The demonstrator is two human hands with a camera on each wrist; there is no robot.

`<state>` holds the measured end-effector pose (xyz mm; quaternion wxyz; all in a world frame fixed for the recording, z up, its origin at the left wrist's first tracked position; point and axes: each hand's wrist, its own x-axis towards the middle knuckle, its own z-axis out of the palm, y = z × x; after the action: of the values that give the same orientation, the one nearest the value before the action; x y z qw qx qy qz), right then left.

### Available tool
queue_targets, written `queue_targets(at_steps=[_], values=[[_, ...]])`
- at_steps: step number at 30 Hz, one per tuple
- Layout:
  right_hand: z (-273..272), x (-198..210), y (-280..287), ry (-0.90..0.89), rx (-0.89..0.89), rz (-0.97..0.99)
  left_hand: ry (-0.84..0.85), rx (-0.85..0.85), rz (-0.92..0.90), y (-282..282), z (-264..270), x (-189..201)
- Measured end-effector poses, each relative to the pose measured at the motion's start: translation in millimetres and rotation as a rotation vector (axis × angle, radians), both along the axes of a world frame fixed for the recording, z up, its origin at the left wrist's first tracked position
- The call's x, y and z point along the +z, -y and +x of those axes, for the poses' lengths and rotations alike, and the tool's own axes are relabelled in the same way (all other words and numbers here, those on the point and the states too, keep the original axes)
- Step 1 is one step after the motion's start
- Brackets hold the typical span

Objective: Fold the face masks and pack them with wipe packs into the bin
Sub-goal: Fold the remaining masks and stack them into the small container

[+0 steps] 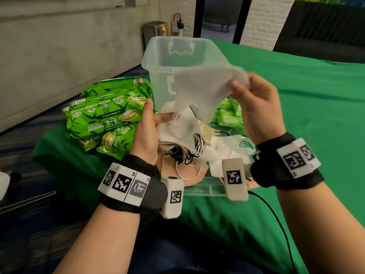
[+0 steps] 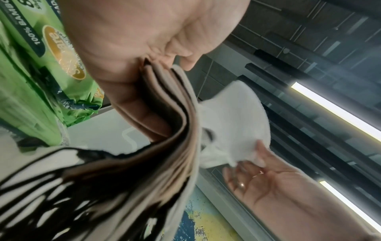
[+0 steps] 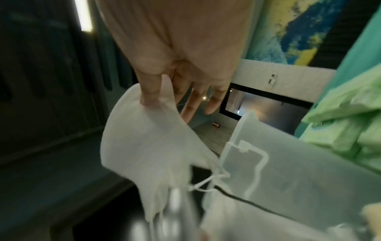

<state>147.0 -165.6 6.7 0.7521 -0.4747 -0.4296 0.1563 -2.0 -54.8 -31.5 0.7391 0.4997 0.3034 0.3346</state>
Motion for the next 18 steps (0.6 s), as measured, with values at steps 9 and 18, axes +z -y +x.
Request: queue_targets(at_steps=[9,18], values=[[-5.3,15.8,15.1,0.116,0.408,-0.385,-0.023,-0.095,0.011,4.1,0.5,1.6],[-12.4,-2.2,-8.0,0.225,0.160,-0.558,-0.062,-0.220,0.244,18.9,2.9,-0.2]])
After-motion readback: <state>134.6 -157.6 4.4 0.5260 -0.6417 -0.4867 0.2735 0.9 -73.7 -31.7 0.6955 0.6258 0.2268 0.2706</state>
